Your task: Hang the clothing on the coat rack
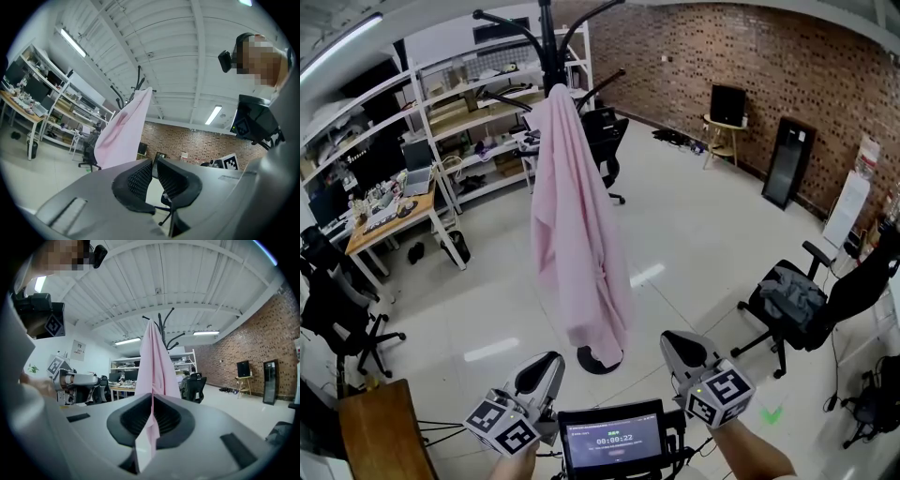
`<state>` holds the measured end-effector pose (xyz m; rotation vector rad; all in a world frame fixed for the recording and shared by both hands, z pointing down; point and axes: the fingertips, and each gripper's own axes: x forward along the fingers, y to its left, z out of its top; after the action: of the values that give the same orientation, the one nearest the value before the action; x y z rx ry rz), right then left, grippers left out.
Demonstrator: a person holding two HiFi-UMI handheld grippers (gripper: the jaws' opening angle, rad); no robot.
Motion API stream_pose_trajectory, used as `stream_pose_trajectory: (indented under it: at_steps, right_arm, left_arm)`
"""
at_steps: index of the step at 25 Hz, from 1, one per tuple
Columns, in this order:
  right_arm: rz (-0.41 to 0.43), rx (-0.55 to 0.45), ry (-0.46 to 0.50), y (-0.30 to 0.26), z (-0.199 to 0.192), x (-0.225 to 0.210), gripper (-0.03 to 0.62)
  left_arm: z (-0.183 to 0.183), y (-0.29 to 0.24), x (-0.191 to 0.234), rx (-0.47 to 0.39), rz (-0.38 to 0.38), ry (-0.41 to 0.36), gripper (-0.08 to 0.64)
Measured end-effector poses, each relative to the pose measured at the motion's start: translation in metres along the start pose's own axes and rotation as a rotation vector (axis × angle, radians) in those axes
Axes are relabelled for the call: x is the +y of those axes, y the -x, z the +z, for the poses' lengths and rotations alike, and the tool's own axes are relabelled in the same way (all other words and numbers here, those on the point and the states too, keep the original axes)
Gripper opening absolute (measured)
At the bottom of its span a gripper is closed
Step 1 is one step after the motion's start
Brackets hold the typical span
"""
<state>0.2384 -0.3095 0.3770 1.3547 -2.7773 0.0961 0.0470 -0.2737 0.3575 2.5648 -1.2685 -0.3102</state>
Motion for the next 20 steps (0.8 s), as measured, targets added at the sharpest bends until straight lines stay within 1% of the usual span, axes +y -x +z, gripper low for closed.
stream_pose_trajectory:
  at_steps: [5, 12, 17, 20]
  right_arm:
    - [-0.007, 0.012, -0.011, 0.004, -0.004, -0.004, 0.005]
    - [0.007, 0.027, -0.01, 0.009, -0.01, 0.002, 0.003]
    - [0.022, 0.005, 0.015, 0.006, 0.001, 0.01, 0.003]
    - [0.029, 0.003, 0.018, 0.006, 0.005, 0.013, 0.003]
  left_arm:
    - [-0.002, 0.002, 0.0, 0.009, 0.004, 0.006, 0.041]
    - [-0.01, 0.009, -0.003, 0.025, 0.006, 0.012, 0.041]
    - [-0.001, 0.014, -0.006, 0.007, 0.003, -0.004, 0.041]
    - [-0.001, 0.015, -0.007, 0.016, 0.007, -0.005, 0.041]
